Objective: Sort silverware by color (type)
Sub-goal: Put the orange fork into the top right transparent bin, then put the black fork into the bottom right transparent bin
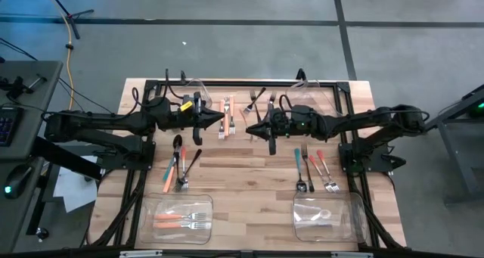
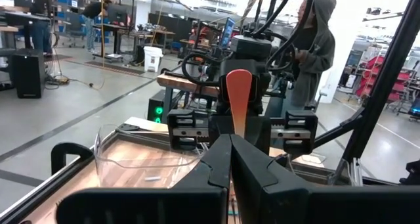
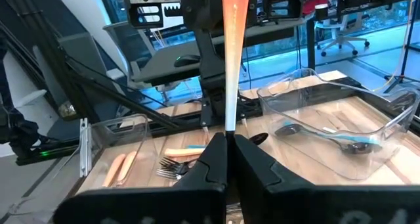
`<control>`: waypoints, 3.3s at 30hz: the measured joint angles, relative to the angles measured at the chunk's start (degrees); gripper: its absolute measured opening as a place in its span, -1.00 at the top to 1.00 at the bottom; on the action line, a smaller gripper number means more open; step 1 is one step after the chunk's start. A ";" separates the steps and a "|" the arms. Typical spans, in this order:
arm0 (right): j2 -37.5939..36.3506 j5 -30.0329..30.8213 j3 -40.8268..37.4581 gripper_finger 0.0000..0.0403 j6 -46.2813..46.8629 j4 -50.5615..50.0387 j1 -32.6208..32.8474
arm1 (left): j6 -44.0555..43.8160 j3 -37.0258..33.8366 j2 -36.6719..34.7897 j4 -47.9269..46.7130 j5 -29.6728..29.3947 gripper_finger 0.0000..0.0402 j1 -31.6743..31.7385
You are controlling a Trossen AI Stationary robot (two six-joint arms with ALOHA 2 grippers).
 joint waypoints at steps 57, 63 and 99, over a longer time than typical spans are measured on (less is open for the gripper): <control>11.97 9.38 10.93 1.00 -1.65 -82.95 -38.50 | 2.03 0.02 -0.02 0.02 -1.42 1.00 0.02; 13.43 9.37 10.93 0.99 -1.91 -81.79 -38.50 | 2.56 0.04 -0.02 0.94 -1.92 1.00 0.02; 13.45 9.49 10.91 0.14 -2.06 -81.08 -38.45 | 2.49 0.04 -0.02 0.93 -1.92 1.00 0.02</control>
